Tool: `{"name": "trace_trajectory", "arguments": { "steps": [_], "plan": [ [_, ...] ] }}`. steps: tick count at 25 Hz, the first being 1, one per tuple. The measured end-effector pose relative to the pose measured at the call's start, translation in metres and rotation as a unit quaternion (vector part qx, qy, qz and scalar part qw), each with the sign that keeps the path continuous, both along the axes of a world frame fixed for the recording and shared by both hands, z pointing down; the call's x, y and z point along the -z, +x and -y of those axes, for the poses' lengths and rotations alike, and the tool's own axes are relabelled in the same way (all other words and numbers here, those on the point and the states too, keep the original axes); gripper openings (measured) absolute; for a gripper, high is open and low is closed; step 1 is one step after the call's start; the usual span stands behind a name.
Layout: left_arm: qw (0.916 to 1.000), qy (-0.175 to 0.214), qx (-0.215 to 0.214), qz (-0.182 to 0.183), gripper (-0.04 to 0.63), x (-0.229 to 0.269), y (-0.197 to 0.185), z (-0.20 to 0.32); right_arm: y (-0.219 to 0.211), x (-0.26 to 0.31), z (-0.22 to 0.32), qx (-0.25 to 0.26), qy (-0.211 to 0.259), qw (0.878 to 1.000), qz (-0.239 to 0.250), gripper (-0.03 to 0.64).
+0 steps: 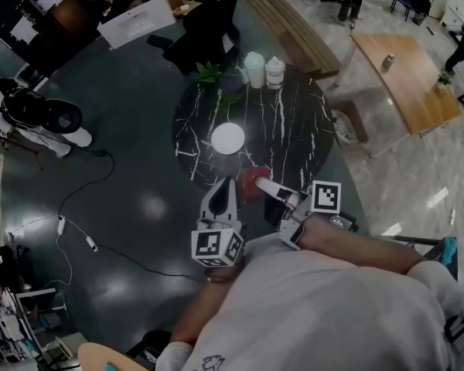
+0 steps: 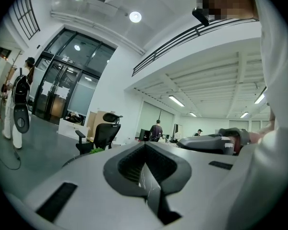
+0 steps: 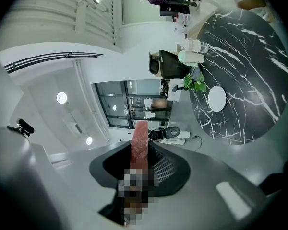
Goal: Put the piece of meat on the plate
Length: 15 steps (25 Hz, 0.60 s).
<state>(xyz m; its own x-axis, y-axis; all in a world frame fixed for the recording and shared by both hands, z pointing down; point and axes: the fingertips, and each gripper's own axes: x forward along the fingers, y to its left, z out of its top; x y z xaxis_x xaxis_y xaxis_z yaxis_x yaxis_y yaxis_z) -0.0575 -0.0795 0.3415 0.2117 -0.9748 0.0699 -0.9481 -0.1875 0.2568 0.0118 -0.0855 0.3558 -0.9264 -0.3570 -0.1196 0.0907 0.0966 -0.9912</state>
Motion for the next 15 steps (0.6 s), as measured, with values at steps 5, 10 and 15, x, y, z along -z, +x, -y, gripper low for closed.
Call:
{"name": "trace_trajectory", "arguments": {
  "steps": [5,10,15],
  "plan": [
    [0.9999,0.009,0.009,-0.003,0.006,0.005,0.015,0.017,0.017,0.002,0.017,0.013,-0.001,1.0,0.007,0.091],
    [0.9997,0.004,0.025,0.008,0.006,0.004,0.015,0.036,0.021,0.005,0.025,0.033,0.014,0.999,0.015,0.091],
    [0.9999,-0.007,0.008,0.008,0.006,-0.009,0.017,0.057,0.023,-0.006,0.043,0.016,-0.002,1.0,0.012,0.091]
  ]
}}
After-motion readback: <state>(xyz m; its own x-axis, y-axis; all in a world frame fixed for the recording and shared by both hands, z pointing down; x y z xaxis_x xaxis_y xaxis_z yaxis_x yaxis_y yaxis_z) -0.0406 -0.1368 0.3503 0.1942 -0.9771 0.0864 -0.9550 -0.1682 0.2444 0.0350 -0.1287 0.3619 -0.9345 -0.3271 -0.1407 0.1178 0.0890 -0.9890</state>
